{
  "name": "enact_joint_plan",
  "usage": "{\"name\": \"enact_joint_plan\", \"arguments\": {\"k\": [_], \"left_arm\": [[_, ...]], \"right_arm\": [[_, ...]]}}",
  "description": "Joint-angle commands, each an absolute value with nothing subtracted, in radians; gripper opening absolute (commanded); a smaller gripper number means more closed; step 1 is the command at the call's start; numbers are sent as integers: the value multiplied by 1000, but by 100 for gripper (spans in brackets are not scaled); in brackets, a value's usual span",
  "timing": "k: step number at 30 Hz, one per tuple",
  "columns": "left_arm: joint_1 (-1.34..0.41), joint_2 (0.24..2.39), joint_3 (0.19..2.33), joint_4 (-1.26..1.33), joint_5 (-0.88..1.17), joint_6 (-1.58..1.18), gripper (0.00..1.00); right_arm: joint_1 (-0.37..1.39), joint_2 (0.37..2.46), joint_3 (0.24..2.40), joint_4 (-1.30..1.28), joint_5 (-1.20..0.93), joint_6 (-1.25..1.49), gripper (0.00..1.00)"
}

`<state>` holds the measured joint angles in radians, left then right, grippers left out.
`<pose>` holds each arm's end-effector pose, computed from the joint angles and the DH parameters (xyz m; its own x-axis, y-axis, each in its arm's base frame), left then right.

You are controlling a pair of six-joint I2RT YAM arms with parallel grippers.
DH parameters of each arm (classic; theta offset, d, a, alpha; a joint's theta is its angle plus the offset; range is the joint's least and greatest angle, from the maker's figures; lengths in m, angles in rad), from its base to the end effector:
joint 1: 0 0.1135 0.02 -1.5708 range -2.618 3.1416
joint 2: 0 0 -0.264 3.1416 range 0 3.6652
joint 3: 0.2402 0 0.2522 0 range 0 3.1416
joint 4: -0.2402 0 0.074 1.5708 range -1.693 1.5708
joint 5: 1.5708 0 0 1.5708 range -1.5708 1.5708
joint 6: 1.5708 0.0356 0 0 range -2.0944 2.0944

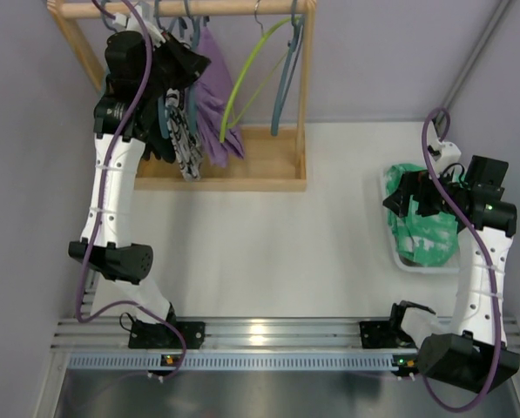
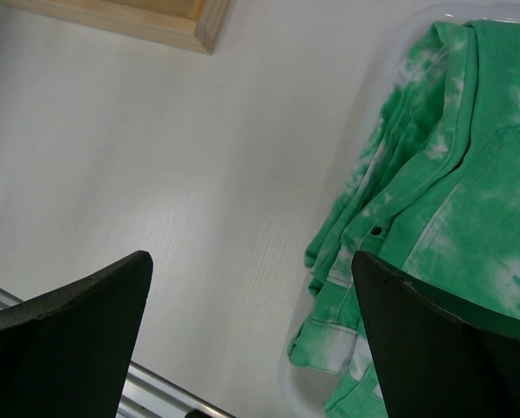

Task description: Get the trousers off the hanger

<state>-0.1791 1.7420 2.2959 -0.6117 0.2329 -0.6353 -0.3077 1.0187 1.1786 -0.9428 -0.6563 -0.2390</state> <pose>0.3431 -0.0705 0.5472 -0.2832 -0.5355 -0.7956 0.2883 0.7437 -0.6032 0.1841 -0.0357 0.3644 -0.6123 -0.0022 -0.7906 -0.3265 0.9114 0.2503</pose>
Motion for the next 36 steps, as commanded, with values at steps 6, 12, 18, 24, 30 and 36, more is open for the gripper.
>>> {"name": "enact_joint_plan", "arguments": {"k": [6, 12, 18, 24, 30, 36], "left_arm": [[-183, 1615, 2352, -310, 218, -678, 0], [-184, 1493, 2223, -311, 233, -695, 0], [-184, 1370, 2080, -311, 255, -687, 0], [-184, 1228, 1860, -313, 279, -710, 0], [-184, 1126, 1706, -313, 328, -739, 0], [-184, 1028, 1595, -314, 351, -787, 0]], "right_arm": [[-296, 997, 1190, -885, -683, -230, 99], [-296, 992, 1201, -867, -712, -225, 99], [-287, 1029, 1249, -867, -726, -233, 99], [-258, 1037, 1299, -839, -732, -224, 99], [-224, 994, 1335, -700, -752, -184, 99], [-77, 959, 1382, -509, -655, -74, 99]]}}
